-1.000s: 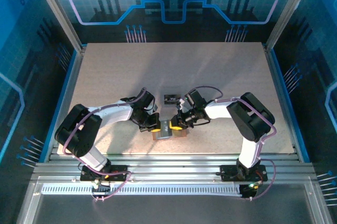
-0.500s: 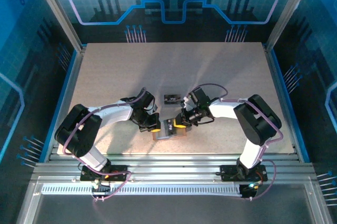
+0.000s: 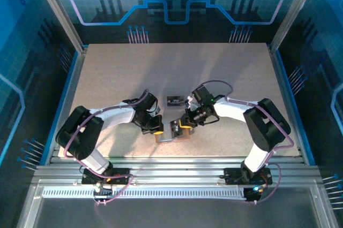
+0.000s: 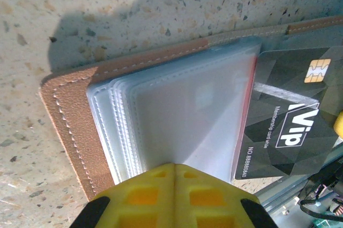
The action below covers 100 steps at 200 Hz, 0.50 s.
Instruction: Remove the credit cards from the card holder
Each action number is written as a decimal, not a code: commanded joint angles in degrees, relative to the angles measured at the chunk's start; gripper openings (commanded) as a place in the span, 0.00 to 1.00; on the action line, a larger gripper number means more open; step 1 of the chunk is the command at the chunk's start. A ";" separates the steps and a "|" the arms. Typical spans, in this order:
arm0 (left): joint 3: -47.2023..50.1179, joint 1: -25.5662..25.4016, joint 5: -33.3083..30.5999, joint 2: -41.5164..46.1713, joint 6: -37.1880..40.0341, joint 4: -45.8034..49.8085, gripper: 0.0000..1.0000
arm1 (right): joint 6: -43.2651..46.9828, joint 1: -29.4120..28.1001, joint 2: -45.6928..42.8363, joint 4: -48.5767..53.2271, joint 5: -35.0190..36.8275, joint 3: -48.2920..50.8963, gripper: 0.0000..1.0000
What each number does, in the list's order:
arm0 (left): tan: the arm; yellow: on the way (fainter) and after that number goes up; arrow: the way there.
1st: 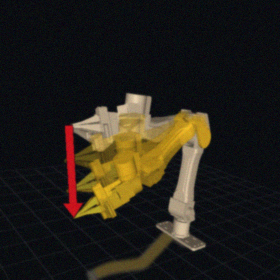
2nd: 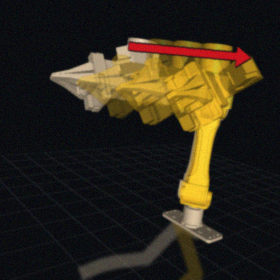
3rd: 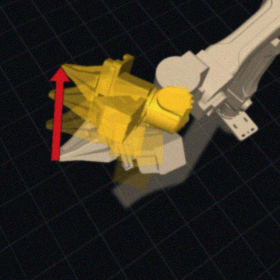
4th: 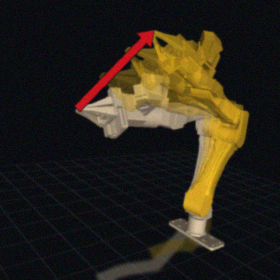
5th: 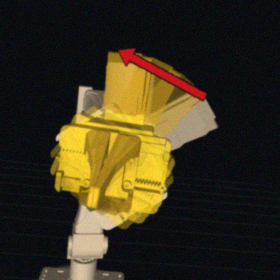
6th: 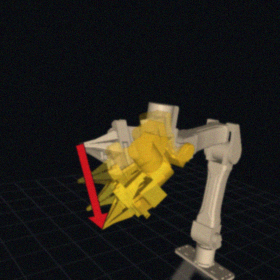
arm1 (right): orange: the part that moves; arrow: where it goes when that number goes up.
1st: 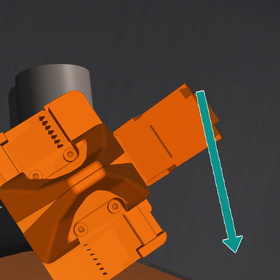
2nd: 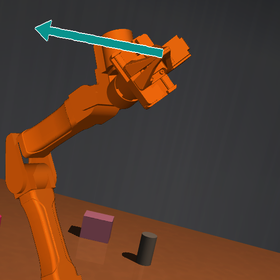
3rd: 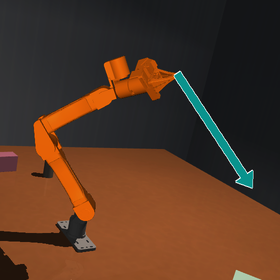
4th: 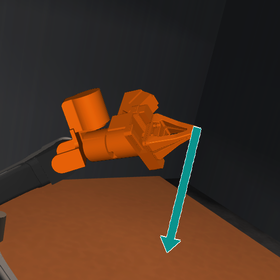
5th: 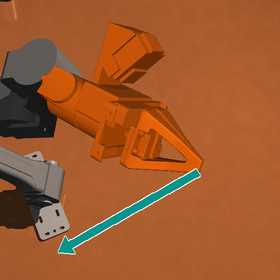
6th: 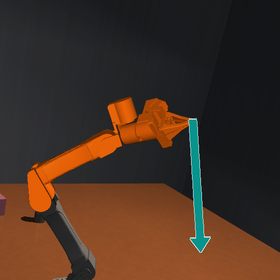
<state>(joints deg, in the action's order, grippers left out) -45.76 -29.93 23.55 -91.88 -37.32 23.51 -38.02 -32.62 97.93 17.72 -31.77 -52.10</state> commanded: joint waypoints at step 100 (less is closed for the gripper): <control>0.19 0.34 -1.89 -0.32 0.58 3.32 0.00 | -1.11 -5.01 -0.54 3.74 3.71 -3.80 0.14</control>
<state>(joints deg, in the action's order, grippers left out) -45.76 -29.93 23.55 -91.88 -37.32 23.51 -37.71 -35.57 97.36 20.53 -28.45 -54.15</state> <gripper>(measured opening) 0.040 0.130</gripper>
